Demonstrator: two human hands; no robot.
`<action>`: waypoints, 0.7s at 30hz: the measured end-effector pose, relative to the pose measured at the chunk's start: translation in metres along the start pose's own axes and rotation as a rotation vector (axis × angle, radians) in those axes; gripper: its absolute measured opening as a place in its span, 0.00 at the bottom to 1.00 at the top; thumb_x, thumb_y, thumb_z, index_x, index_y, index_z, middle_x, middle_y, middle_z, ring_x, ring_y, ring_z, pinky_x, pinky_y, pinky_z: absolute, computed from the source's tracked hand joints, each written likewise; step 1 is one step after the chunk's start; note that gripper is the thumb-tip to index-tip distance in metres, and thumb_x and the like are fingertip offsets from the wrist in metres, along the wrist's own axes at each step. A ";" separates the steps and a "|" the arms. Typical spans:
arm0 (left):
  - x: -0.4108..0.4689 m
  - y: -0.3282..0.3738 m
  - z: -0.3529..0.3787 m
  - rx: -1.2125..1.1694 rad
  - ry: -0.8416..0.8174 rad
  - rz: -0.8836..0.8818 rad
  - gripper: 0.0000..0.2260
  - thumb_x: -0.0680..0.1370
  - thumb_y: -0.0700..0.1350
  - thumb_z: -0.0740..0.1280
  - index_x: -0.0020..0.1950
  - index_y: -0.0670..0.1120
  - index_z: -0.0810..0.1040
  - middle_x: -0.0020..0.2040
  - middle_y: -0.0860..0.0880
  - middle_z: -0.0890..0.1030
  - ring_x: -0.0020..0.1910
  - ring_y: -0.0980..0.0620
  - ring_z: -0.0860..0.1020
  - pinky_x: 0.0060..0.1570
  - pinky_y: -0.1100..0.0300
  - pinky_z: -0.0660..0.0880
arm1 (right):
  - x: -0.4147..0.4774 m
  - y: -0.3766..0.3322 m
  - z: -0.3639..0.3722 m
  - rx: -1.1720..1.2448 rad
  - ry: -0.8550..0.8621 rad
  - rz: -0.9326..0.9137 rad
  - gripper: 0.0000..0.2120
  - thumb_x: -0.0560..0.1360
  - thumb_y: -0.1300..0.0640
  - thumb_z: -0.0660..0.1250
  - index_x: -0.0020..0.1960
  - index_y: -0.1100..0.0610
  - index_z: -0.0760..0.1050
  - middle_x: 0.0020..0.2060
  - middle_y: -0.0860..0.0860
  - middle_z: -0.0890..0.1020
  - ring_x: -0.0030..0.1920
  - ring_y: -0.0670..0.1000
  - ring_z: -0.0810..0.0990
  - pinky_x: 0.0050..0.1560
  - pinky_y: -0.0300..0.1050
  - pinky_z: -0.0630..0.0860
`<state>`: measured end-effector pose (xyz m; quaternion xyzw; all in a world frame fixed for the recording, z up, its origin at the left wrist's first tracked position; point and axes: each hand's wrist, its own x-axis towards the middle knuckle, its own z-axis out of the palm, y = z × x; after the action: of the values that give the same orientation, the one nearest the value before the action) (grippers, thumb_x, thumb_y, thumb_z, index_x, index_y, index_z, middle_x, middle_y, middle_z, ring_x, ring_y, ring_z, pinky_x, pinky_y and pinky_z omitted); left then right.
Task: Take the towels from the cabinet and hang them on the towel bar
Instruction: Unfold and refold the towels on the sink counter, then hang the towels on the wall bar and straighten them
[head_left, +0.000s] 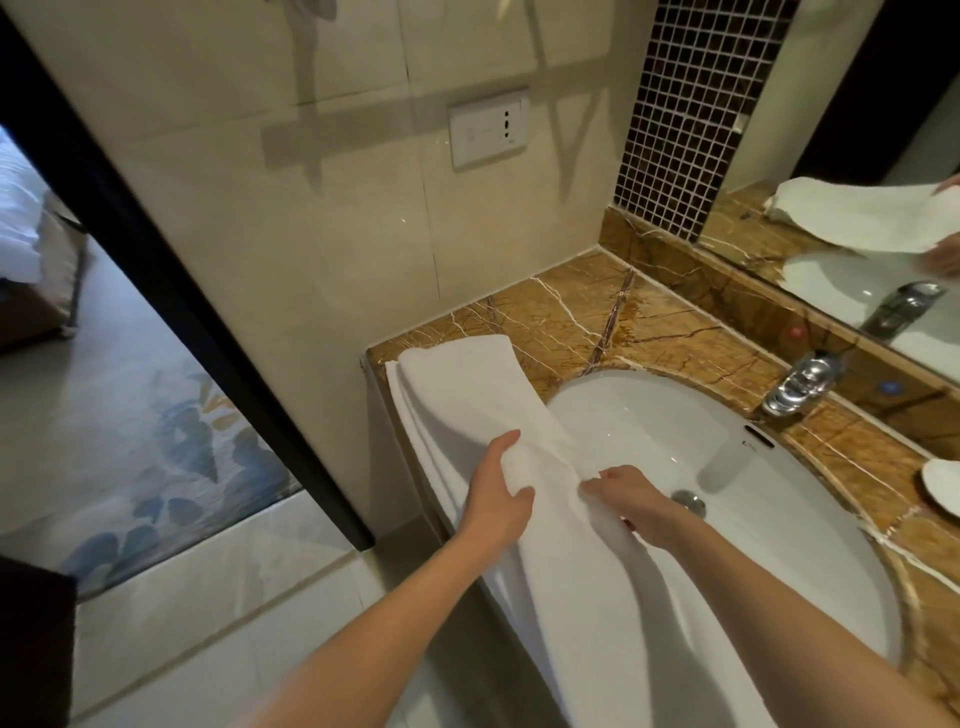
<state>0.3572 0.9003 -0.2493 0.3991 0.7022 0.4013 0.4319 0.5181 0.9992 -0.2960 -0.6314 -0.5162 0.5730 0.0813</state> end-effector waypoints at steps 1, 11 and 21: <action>0.001 0.005 -0.002 -0.009 -0.002 0.014 0.27 0.76 0.34 0.65 0.70 0.55 0.64 0.71 0.52 0.66 0.70 0.51 0.65 0.69 0.54 0.67 | -0.001 -0.001 -0.001 0.022 -0.012 0.001 0.07 0.70 0.59 0.67 0.39 0.59 0.70 0.34 0.56 0.72 0.32 0.53 0.71 0.32 0.41 0.65; 0.007 0.073 -0.031 -0.118 -0.088 0.189 0.33 0.71 0.27 0.65 0.68 0.56 0.66 0.69 0.53 0.69 0.69 0.53 0.68 0.62 0.56 0.74 | -0.028 -0.049 -0.003 0.366 -0.256 -0.054 0.22 0.73 0.40 0.64 0.59 0.53 0.79 0.54 0.60 0.80 0.55 0.63 0.78 0.56 0.54 0.75; 0.004 0.155 -0.085 -0.267 -0.114 0.256 0.37 0.72 0.25 0.62 0.76 0.49 0.58 0.55 0.55 0.76 0.50 0.62 0.79 0.47 0.64 0.77 | -0.057 -0.128 -0.044 0.908 -0.470 -0.284 0.18 0.75 0.58 0.64 0.64 0.62 0.75 0.58 0.60 0.80 0.59 0.59 0.78 0.66 0.55 0.69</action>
<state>0.3103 0.9410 -0.0841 0.4464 0.5606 0.5192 0.4657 0.4931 1.0363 -0.1558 -0.3112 -0.3010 0.8481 0.3055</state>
